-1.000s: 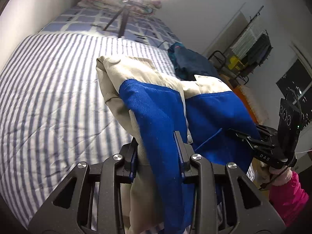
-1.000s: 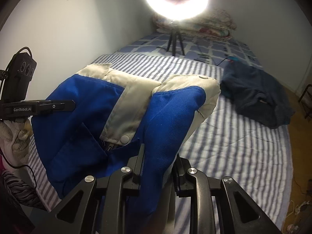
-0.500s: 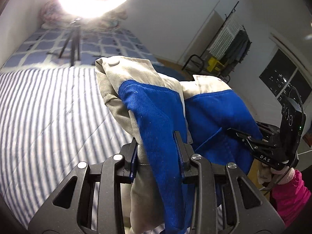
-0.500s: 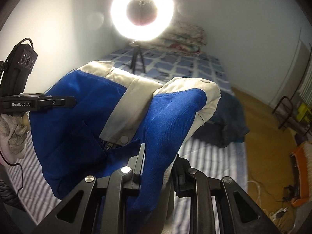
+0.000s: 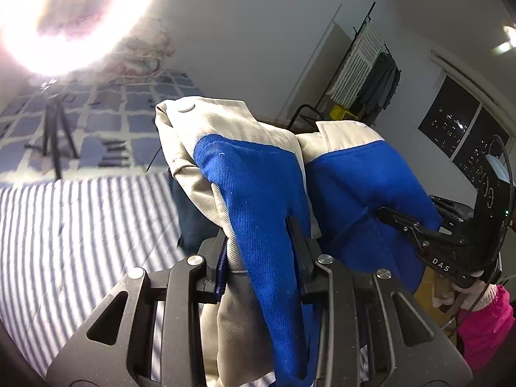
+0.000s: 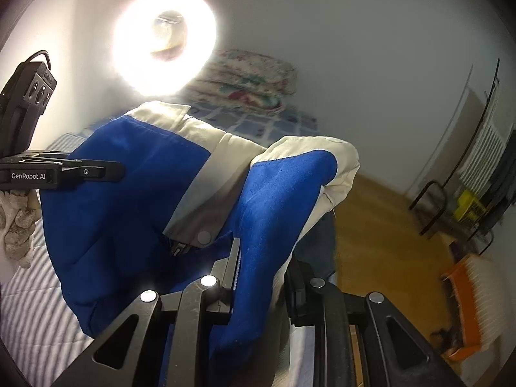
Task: Fold large clothes
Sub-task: 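Lift the folded jacket with both tools and lower it onto the bed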
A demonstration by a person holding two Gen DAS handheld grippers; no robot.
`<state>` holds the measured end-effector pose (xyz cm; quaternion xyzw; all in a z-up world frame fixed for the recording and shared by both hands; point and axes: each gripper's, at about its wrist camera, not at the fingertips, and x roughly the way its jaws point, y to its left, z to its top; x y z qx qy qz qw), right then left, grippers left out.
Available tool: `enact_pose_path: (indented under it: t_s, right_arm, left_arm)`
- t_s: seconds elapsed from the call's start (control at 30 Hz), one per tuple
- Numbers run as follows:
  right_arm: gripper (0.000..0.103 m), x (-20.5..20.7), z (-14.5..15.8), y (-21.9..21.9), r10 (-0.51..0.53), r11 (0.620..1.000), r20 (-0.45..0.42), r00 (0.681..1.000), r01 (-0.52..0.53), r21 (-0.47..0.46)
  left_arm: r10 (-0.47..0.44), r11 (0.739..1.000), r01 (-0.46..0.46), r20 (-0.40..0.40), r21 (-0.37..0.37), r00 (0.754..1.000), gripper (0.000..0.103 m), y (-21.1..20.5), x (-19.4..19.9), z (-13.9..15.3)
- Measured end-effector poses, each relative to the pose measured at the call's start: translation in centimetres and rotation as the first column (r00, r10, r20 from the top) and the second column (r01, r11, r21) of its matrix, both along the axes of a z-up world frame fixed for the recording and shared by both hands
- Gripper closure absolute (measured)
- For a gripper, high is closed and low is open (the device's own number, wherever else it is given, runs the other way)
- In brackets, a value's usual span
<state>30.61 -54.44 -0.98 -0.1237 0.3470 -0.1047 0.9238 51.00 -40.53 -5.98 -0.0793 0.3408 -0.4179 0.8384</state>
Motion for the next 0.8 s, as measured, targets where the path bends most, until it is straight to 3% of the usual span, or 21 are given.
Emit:
enact_pose_path:
  t_s: [0.23,0.53,0.63,0.7,0.77,0.8]
  right_arm:
    - [0.083,5.4,1.1,-5.0,-0.044,0.998,0.037,0.998,0.045,-0.053]
    - [0.083,11.9,-2.5,-9.6,-0.085,0.996,0.04,0.996,0.085,-0.007]
    - [0.083,13.2,-4.5,-11.3,-0.09,0.996,0.023,0.996,0.089,0.029]
    - [0.081,13.7,-5.7,-12.5,-0.104,0.994,0.004,0.995,0.103,0.046]
    - [0.072,13.9,-7.2,-14.5,-0.177,0.981,-0.035,0.984,0.179,0.079]
    - [0.066,14.0,-7.7,-15.5,-0.218,0.97,-0.061,0.974,0.223,0.093]
  left_arm:
    - [0.02,1.0,-0.02,0.074,0.002,0.997,0.072,-5.5,6.2,0.3]
    - [0.08,0.996,-0.084,0.083,0.041,0.993,0.072,-9.7,11.6,-3.2]
    - [0.108,0.992,-0.111,0.049,0.066,0.993,0.072,-10.1,13.0,-5.3]
    - [0.158,0.978,-0.16,0.027,0.135,0.987,0.069,-10.2,14.4,-7.1]
    - [0.219,0.957,-0.202,-0.06,0.21,0.974,0.062,-9.6,16.2,-9.5]
    - [0.234,0.955,-0.208,-0.108,0.212,0.966,0.053,-9.1,16.8,-10.3]
